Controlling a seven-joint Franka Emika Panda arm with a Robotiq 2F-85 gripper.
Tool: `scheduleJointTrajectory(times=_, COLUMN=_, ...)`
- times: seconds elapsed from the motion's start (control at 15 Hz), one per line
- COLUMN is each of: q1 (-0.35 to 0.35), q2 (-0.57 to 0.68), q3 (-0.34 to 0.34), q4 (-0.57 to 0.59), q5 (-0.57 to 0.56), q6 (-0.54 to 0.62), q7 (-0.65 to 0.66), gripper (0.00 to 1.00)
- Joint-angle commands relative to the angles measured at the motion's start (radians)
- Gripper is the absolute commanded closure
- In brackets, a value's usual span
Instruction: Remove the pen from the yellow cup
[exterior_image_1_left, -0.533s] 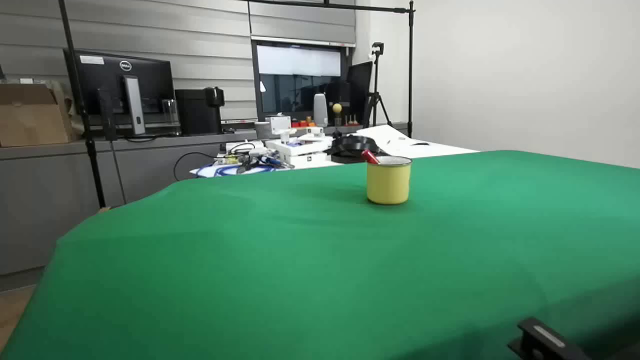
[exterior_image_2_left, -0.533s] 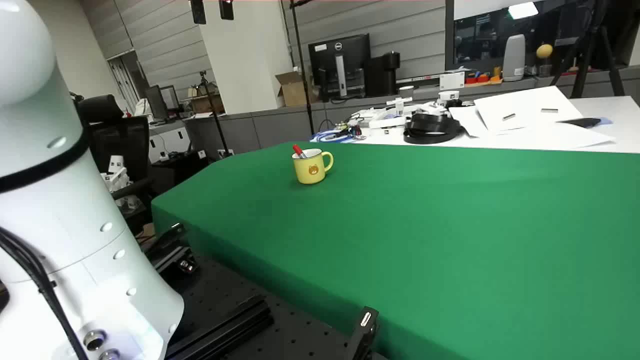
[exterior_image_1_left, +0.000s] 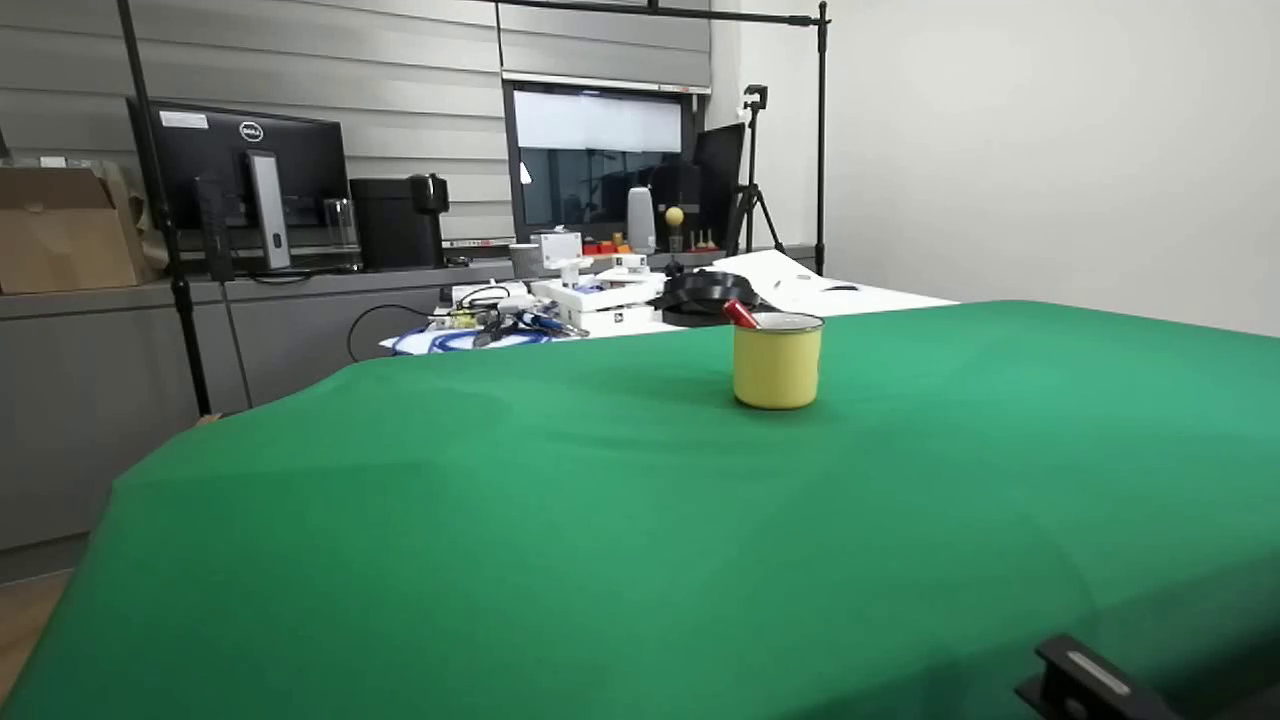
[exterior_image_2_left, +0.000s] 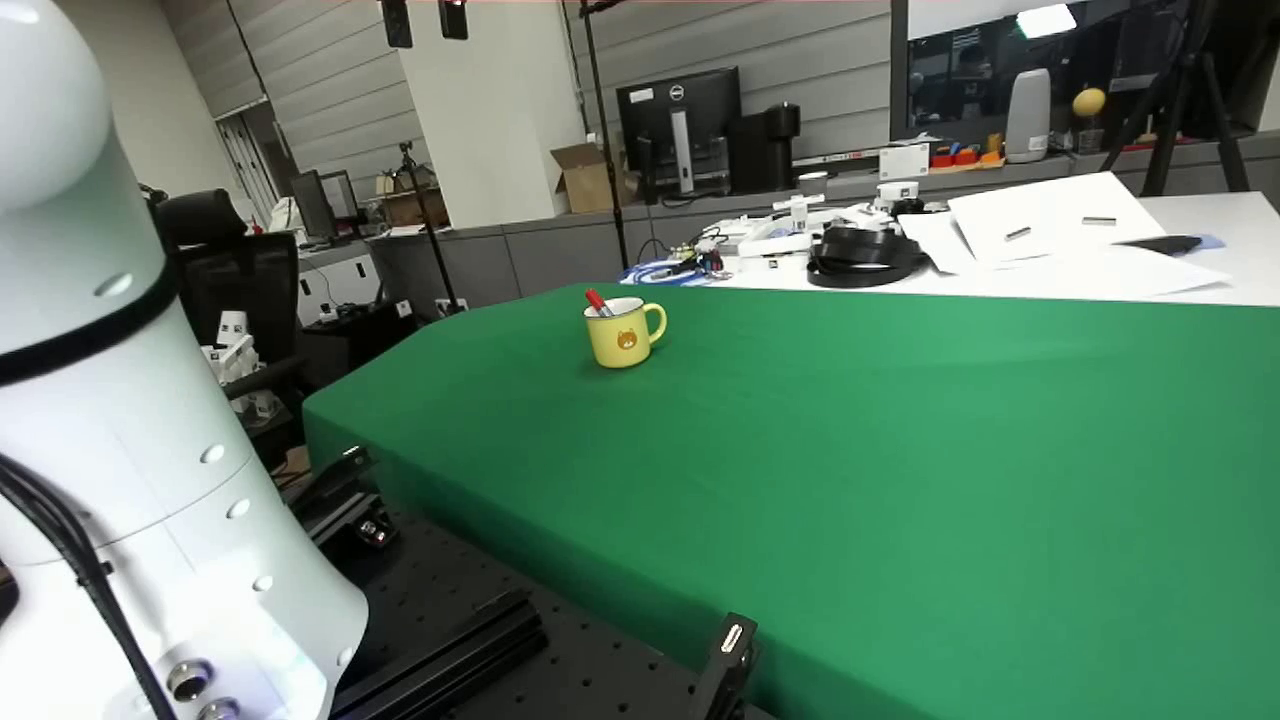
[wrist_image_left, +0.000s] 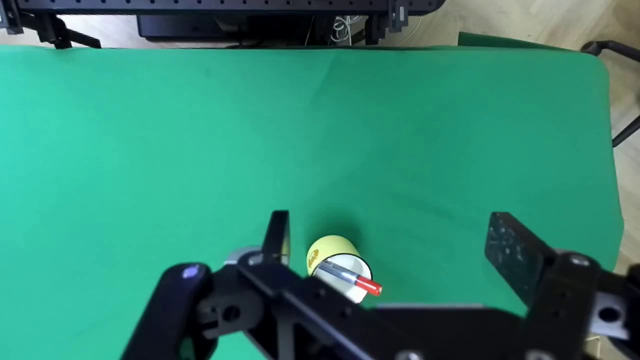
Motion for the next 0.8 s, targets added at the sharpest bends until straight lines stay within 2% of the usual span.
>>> scheduleJointTrajectory(times=0.0, q1=-0.010, q2=0.001, q3=0.007, q4=0.003, q5=0.004, q6=-0.004, q7=-0.005, gripper=0.00)
scheduleJointTrajectory(times=0.13, q1=-0.010, q2=0.001, q3=0.007, q4=0.003, q5=0.004, q6=-0.004, q7=-0.005, gripper=0.00)
scheduleJointTrajectory(times=0.33, q1=0.011, q2=0.062, q3=0.021, q4=0.027, q5=-0.092, q6=0.029, q7=-0.142, gripper=0.00)
scheduleJointTrajectory(times=0.73, q1=0.055, q2=0.325, q3=0.051, q4=0.120, q5=-0.260, q6=0.195, q7=-0.353, gripper=0.00)
